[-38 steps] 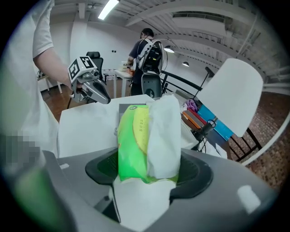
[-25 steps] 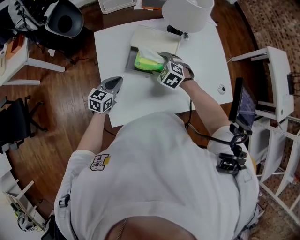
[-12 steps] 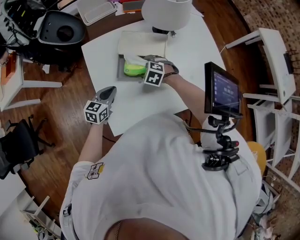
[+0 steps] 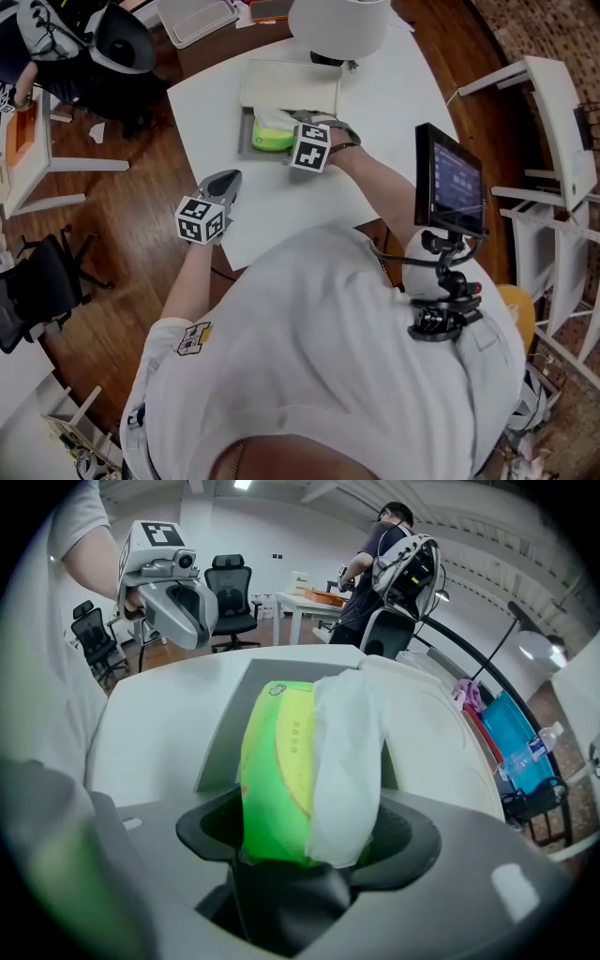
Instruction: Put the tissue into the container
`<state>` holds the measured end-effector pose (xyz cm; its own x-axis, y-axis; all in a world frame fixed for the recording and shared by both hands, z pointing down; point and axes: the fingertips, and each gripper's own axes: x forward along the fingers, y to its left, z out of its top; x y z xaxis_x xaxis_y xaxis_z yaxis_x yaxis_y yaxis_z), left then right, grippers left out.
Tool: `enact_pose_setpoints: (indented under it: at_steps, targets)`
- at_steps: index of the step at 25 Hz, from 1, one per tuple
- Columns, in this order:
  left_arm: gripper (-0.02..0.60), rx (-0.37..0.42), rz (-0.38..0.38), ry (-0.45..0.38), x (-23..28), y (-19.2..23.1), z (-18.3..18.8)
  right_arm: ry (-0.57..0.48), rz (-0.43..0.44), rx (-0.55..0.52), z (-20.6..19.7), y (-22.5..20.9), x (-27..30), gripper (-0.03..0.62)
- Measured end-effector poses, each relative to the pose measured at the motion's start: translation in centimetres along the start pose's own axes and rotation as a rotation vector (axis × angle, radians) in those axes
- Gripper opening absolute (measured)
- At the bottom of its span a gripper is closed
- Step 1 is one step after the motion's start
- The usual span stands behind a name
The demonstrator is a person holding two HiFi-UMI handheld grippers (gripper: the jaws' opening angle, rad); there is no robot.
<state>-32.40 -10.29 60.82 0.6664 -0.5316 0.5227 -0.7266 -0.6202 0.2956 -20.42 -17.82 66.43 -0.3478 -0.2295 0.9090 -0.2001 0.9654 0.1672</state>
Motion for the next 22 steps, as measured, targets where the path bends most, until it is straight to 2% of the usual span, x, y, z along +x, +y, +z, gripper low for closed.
enact_pose_setpoints:
  at_steps: [11, 17, 20, 22]
  targets:
    - [0.005, 0.041, -0.046, 0.0, 0.5, -2.8, 0.0, -0.065, -0.017, -0.003, -0.2, 0.8, -2.3, 0.37]
    - [0.08, 0.061, -0.074, 0.017, 0.7, -2.6, 0.6, -0.108, 0.0, 0.015, 0.8, 0.1, -3.2, 0.403]
    - [0.089, 0.068, -0.081, 0.019, 0.9, -3.1, 0.5, -0.144, 0.002, 0.044, 1.0, -0.4, -4.3, 0.437]
    - [0.089, 0.069, -0.083, 0.019, 1.0, -3.2, 0.4, -0.157, 0.019, 0.078, 0.8, -0.6, -4.6, 0.494]
